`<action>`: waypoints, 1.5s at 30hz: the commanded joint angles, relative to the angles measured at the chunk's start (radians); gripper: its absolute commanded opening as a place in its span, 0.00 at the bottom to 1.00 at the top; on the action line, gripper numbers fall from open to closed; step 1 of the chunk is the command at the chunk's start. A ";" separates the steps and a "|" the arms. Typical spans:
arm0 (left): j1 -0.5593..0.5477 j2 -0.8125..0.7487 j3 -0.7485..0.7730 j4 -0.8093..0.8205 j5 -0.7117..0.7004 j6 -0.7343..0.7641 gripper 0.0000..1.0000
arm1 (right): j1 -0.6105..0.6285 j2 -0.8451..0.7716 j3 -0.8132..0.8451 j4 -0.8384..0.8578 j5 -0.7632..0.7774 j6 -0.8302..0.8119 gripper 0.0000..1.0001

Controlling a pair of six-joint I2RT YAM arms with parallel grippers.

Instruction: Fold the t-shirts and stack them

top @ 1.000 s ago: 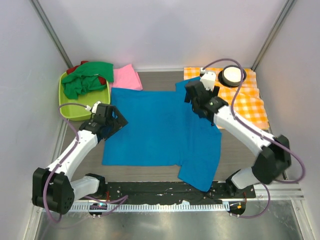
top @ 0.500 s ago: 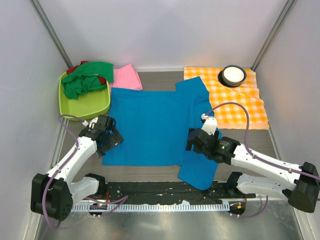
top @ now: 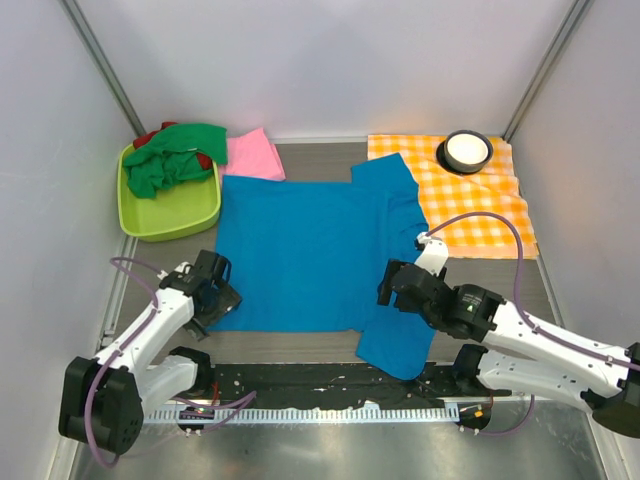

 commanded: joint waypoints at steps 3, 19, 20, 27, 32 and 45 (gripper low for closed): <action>0.003 -0.022 -0.024 -0.017 -0.078 -0.070 0.93 | 0.006 -0.055 -0.006 -0.002 0.005 -0.001 0.82; 0.055 0.036 -0.040 0.040 -0.107 -0.041 0.59 | 0.006 -0.096 -0.020 -0.021 -0.009 0.006 0.80; 0.058 0.033 -0.043 0.037 -0.107 -0.041 0.56 | 0.006 -0.096 -0.019 -0.021 -0.011 0.008 0.80; 0.082 0.027 -0.047 0.047 -0.092 -0.026 0.00 | 0.006 -0.087 -0.008 -0.033 -0.012 0.006 0.79; 0.087 0.016 -0.055 0.075 -0.056 -0.025 0.00 | 0.006 -0.049 -0.009 -0.060 -0.024 0.018 0.79; 0.087 -0.039 0.079 0.127 0.013 0.037 0.00 | 0.017 0.002 -0.088 -0.157 -0.300 0.107 0.75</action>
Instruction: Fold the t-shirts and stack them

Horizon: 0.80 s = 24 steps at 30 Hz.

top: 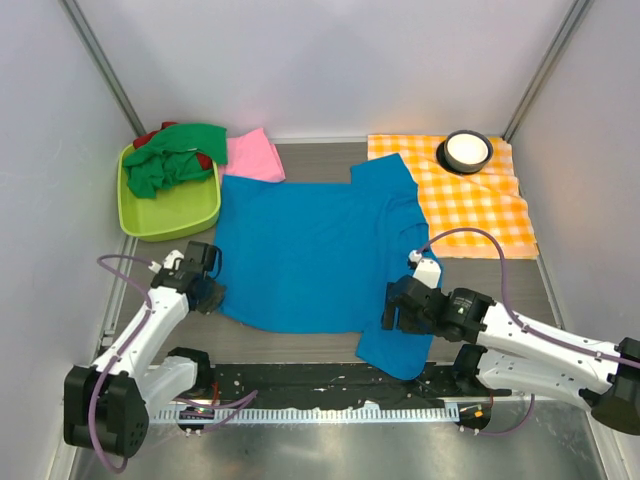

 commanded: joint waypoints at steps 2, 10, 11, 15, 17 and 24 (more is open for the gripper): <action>0.005 -0.018 0.048 0.079 0.043 0.041 0.00 | 0.013 -0.014 -0.034 -0.074 -0.129 0.058 0.74; 0.005 0.001 0.031 0.151 0.095 0.051 0.00 | 0.020 -0.046 -0.039 -0.208 -0.219 0.101 0.70; 0.006 -0.004 0.027 0.155 0.094 0.054 0.00 | 0.021 -0.044 -0.031 -0.234 -0.219 0.104 0.69; 0.007 0.002 0.027 0.177 0.101 0.067 0.00 | 0.021 -0.038 -0.042 -0.265 -0.266 0.114 0.67; 0.007 0.004 0.027 0.178 0.107 0.068 0.00 | 0.022 -0.052 -0.068 -0.265 -0.296 0.131 0.66; 0.011 0.025 0.025 0.206 0.126 0.084 0.00 | 0.024 -0.083 -0.126 -0.268 -0.384 0.170 0.63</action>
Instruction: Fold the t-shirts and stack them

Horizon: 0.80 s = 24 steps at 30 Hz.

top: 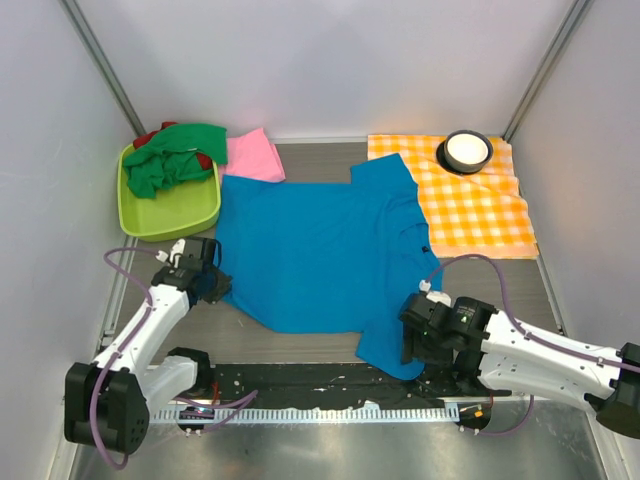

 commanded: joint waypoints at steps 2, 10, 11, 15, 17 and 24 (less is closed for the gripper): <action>0.013 0.030 0.009 0.057 0.025 0.031 0.00 | 0.005 -0.027 -0.050 -0.002 -0.110 0.051 0.62; 0.029 0.056 0.003 0.086 0.045 0.039 0.00 | 0.007 0.004 -0.066 0.028 -0.130 0.042 0.56; 0.030 0.059 0.001 0.086 0.045 0.041 0.00 | 0.007 0.007 -0.069 0.031 -0.130 0.040 0.54; 0.037 0.052 -0.005 0.088 0.042 0.044 0.00 | 0.007 0.030 -0.072 0.048 -0.120 0.037 0.37; 0.039 0.047 -0.006 0.088 0.042 0.048 0.00 | 0.007 0.045 -0.072 0.056 -0.113 0.034 0.30; 0.060 0.021 0.001 0.062 0.036 0.071 0.00 | 0.008 0.056 -0.047 0.050 -0.057 0.030 0.01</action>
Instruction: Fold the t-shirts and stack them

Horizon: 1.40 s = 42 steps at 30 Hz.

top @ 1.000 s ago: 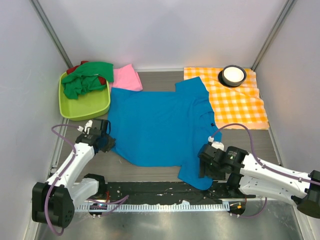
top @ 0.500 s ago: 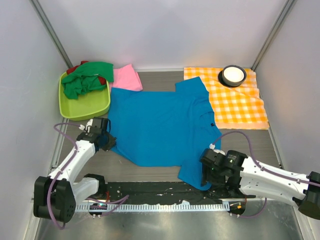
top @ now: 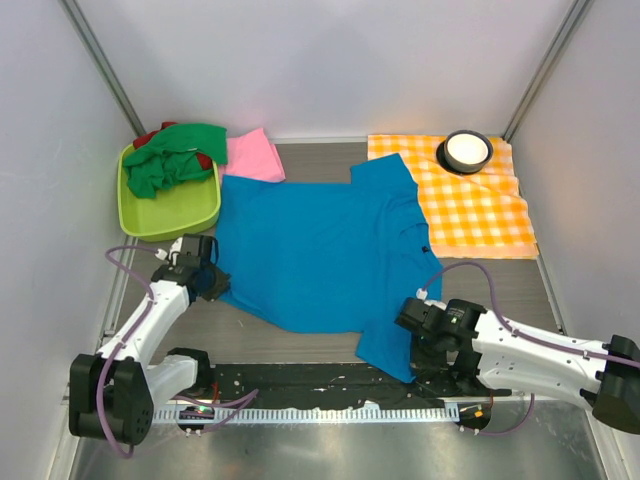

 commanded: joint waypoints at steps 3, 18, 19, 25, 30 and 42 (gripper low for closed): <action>0.019 -0.053 0.017 -0.013 -0.021 0.038 0.00 | 0.007 0.014 0.086 -0.035 0.110 -0.015 0.01; 0.033 -0.053 0.115 -0.024 -0.021 0.098 0.00 | 0.007 0.057 0.336 0.045 0.451 -0.057 0.01; 0.033 -0.051 0.123 -0.016 -0.040 0.100 0.00 | 0.007 0.057 0.345 0.048 0.478 -0.062 0.01; 0.037 -0.033 0.169 -0.013 -0.043 0.101 0.00 | 0.005 0.045 0.404 0.036 0.682 -0.054 0.01; 0.039 -0.071 0.159 -0.016 -0.041 0.089 0.00 | 0.005 -0.007 0.436 0.031 0.794 -0.016 0.01; 0.042 -0.142 0.179 -0.064 -0.086 0.086 0.00 | 0.007 -0.087 0.491 -0.082 0.971 0.072 0.01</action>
